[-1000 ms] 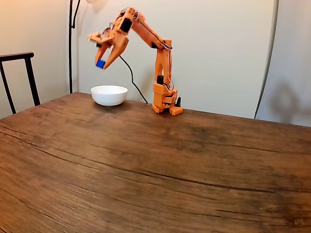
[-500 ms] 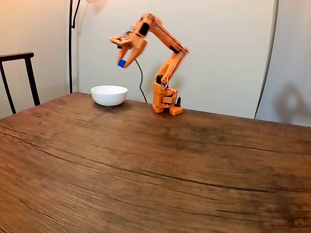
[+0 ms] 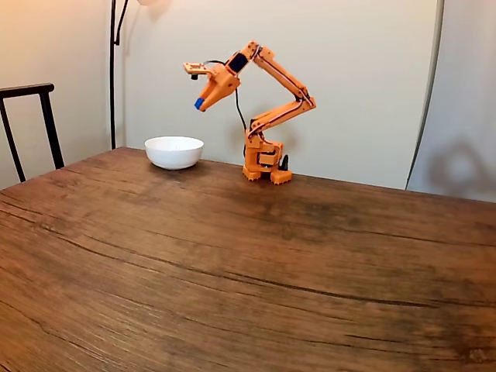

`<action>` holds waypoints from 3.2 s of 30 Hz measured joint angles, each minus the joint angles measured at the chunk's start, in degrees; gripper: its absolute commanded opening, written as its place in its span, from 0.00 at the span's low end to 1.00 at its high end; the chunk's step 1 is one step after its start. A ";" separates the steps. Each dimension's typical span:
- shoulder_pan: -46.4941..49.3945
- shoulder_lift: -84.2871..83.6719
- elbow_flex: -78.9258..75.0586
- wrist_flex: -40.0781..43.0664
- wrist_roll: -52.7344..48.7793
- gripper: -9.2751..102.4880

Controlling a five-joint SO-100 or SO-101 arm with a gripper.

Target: Grasp the cube and drop it in the bowl

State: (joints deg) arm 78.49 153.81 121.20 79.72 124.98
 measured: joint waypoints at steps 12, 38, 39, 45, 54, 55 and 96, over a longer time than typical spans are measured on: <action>8.53 -8.70 9.84 -23.20 -0.62 0.13; 8.26 -17.49 15.47 -33.57 -0.18 0.35; 7.29 -17.40 14.50 -31.64 -0.26 0.35; 0.44 -11.51 6.24 -19.60 -0.79 0.22; -10.90 0.35 -4.75 -3.08 -5.45 0.08; -12.74 1.41 -5.54 -1.93 -5.45 0.08; -76.99 36.47 24.52 -14.24 -11.25 0.08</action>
State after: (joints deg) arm 1.49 190.28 145.72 65.48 113.73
